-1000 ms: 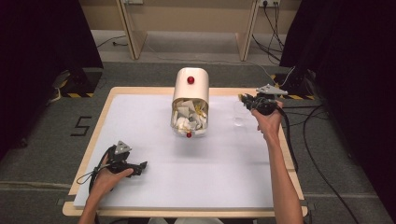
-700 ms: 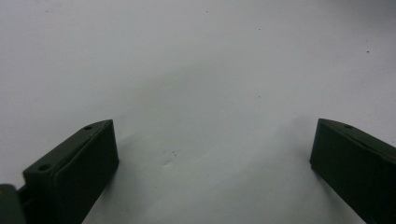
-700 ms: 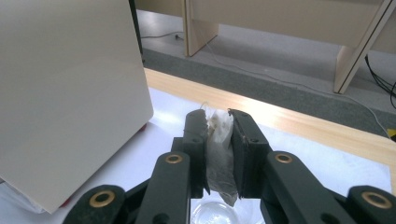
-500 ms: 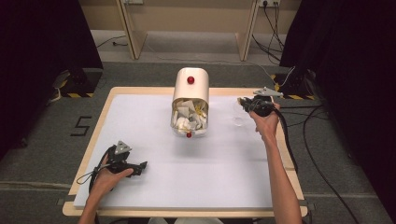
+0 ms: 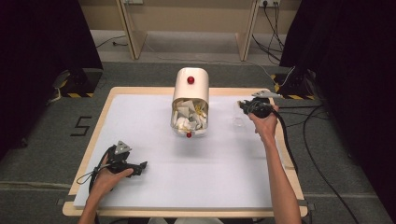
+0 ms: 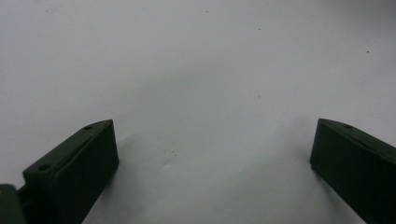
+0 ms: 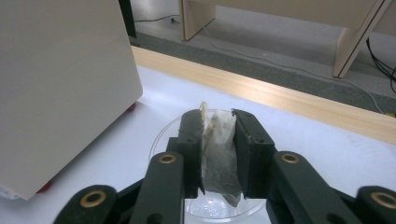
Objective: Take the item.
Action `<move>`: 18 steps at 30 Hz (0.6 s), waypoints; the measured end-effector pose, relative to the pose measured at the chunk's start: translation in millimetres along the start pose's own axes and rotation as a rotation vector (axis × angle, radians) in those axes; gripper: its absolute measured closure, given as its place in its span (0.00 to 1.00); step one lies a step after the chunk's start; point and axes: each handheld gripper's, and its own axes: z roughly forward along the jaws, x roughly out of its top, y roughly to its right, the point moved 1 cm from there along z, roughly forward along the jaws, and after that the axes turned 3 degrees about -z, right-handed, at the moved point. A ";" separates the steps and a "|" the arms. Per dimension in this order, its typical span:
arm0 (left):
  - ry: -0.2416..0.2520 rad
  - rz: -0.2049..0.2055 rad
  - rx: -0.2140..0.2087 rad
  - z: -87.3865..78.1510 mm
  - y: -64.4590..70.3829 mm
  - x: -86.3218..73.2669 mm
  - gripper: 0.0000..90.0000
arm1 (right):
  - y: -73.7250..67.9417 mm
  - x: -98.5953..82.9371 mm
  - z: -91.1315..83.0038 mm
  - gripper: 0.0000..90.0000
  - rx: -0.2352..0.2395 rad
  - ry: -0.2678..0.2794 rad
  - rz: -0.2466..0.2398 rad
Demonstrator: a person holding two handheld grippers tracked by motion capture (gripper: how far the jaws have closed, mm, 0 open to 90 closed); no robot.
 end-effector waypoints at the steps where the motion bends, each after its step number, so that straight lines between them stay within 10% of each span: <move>1: 0.000 -0.001 0.000 0.0 0.0 0.0 0.00 | -0.3 -0.2 0.7 0.78 0.005 -0.001 -0.003; 18: 0.000 0.000 0.000 0.0 -0.1 0.0 0.00 | -3.0 4.4 -4.7 0.39 0.008 0.013 0.014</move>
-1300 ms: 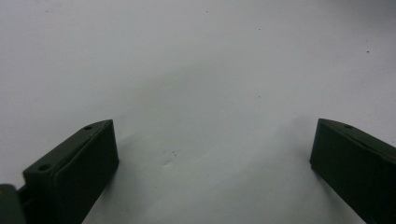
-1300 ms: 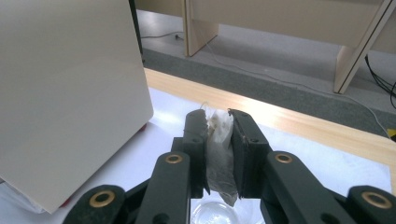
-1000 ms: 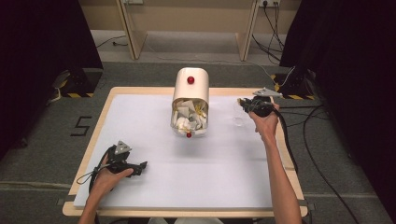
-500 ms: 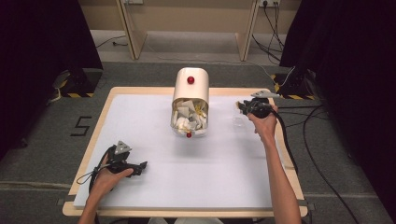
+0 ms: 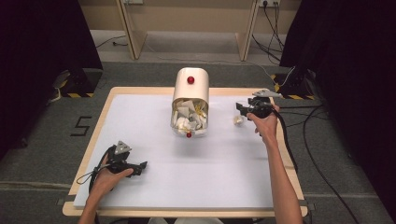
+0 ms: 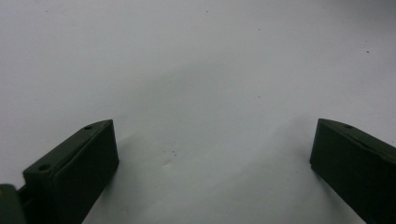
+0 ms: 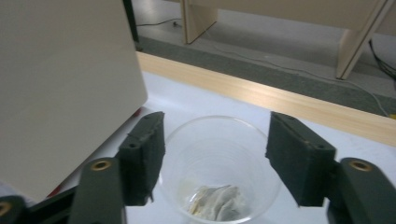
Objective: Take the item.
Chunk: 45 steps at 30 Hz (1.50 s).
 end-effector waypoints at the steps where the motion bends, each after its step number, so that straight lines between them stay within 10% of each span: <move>1: 0.000 0.000 0.000 0.0 0.0 0.0 0.00 | -1.4 1.0 -0.7 0.36 -0.009 0.001 -0.010; 7: 0.000 0.000 0.000 0.0 0.0 0.0 0.00 | -10.6 4.8 -3.5 0.22 -0.030 -0.008 0.004; 45: 0.001 0.000 -0.002 0.0 -0.1 -0.1 0.00 | -59.6 -19.0 -41.5 0.26 0.045 -0.042 -0.047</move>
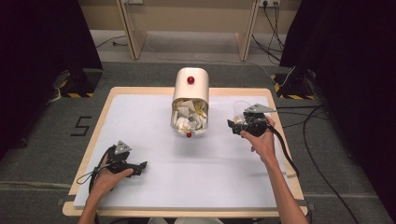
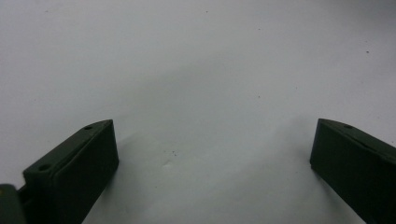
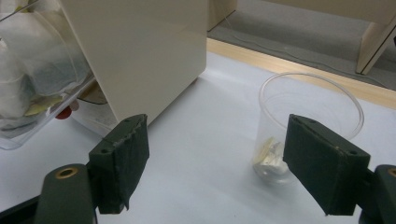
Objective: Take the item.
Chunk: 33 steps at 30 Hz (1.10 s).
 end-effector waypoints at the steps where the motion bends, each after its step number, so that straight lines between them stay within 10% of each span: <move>1: 0.000 0.000 0.000 0.0 0.0 0.0 0.00 | -0.4 -0.5 -0.2 0.26 -0.001 0.000 -0.004; 33: 0.001 0.000 0.000 0.0 0.0 0.0 0.00 | -19.5 -35.4 -2.9 0.24 0.027 -0.052 -0.017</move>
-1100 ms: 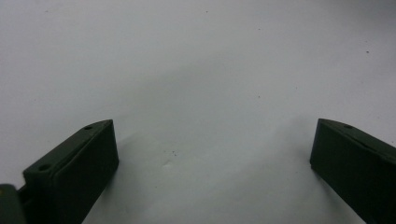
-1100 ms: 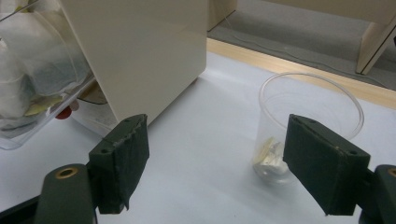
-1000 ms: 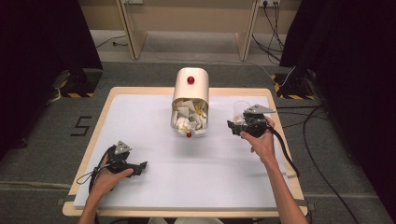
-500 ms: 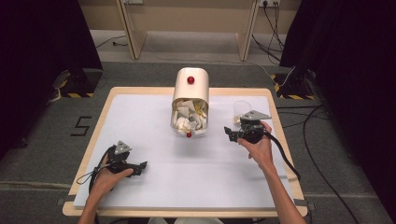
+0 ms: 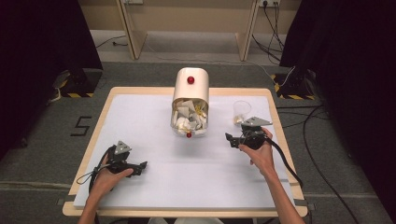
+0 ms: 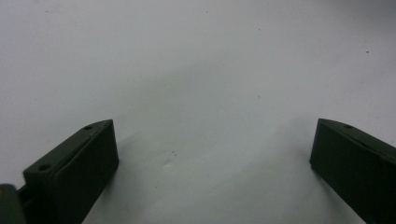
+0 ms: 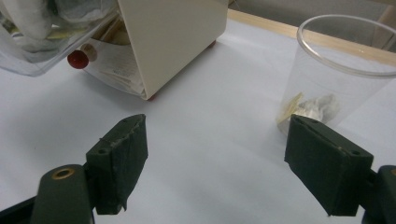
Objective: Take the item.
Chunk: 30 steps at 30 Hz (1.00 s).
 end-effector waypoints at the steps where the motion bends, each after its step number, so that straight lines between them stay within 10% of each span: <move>1: 0.001 -0.001 0.000 0.1 0.1 0.0 0.00 | 0.0 0.0 0.0 0.24 0.000 0.000 0.000; 30: 0.001 -0.002 0.000 0.1 0.2 0.0 0.00 | -29.1 -24.3 -9.3 0.25 0.038 -0.014 -0.049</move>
